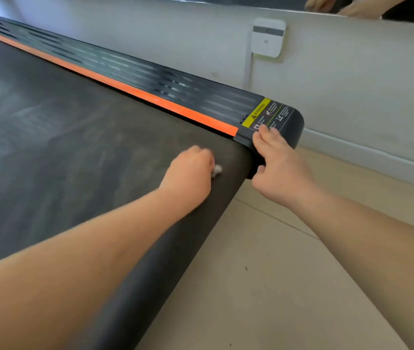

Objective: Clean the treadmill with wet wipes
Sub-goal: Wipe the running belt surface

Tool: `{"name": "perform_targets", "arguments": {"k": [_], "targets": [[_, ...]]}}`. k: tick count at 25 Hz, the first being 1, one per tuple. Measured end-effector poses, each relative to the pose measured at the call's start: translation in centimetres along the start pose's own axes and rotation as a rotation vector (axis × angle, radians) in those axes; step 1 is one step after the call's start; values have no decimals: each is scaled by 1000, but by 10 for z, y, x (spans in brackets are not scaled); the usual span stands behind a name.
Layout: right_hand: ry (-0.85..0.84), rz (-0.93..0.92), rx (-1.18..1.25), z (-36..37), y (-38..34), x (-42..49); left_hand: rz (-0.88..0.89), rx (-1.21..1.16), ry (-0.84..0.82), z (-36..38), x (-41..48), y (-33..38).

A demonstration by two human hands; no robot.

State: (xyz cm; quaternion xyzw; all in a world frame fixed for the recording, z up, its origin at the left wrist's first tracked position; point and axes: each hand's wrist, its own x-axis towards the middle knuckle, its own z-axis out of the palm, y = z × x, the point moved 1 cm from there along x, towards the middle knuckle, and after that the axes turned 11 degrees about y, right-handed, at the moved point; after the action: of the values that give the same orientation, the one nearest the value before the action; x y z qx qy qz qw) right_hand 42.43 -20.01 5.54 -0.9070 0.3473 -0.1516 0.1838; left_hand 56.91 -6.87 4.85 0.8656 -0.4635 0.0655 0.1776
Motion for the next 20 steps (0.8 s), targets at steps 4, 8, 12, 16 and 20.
{"name": "perform_targets", "arguments": {"k": [4, 8, 12, 16, 20], "targets": [[59, 45, 234, 0, 20, -1, -70, -28, 47, 24, 37, 27], [90, 58, 281, 10, 20, -6, 136, -40, -20, -7, -46, 10], [67, 15, 264, 10, 18, -3, 149, 71, -109, -11, -38, 15], [194, -1, 279, 11, 25, -16, 164, 135, -2, 23, 28, 58], [406, 39, 191, 16, 50, -52, 246, 174, -7, 20, -3, 53]]}}
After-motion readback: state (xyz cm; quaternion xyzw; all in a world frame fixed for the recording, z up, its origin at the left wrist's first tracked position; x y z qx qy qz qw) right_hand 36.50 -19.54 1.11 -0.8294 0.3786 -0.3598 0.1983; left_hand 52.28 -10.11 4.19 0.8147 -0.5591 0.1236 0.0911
